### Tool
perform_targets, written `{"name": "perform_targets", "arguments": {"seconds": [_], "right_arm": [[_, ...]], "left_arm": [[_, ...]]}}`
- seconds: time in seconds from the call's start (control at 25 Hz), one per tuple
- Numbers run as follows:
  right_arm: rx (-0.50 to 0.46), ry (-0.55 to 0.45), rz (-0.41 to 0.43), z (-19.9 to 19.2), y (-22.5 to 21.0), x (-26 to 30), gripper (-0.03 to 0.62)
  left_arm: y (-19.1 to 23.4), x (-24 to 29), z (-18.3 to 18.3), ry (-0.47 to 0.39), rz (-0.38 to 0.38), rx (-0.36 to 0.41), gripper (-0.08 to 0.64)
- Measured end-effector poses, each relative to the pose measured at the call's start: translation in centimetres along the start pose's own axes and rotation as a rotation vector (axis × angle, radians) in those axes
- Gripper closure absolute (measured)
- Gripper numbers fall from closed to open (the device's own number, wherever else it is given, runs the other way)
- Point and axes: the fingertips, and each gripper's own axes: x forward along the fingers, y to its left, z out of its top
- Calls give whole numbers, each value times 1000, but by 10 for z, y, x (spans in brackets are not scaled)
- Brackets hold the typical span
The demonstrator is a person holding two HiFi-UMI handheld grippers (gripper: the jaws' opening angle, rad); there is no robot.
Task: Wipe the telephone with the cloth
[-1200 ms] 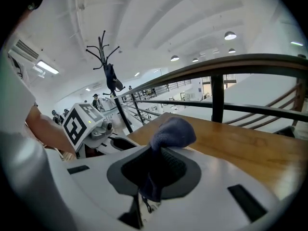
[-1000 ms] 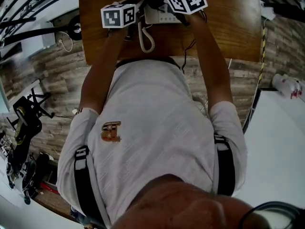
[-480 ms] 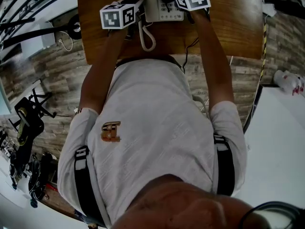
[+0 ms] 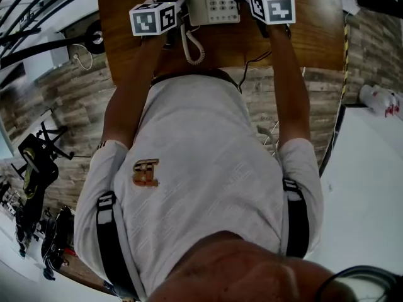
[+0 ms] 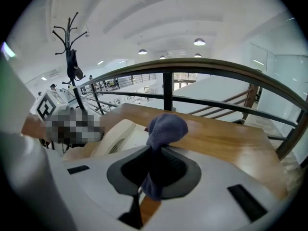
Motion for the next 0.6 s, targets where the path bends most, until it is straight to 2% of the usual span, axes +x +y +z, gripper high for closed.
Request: {"name": "perform_targets", "arguments": {"seconds": [0.12,0.28,0.44,0.6], "right_arm": [[7,-65,72,11,27,-15,532],[51,-131,210,28,77,-25,532],[96,-120,309,24,114,-16,532],[107,-68,325,5,126,0,532]], "left_arm": [[0,-1,2,-6,8,12,433],[0,-2,1,-4,-2,12,433],[0,-3,2,-8,-3,12,433],[-1,-2,-1,-4,-15,5,433]]}}
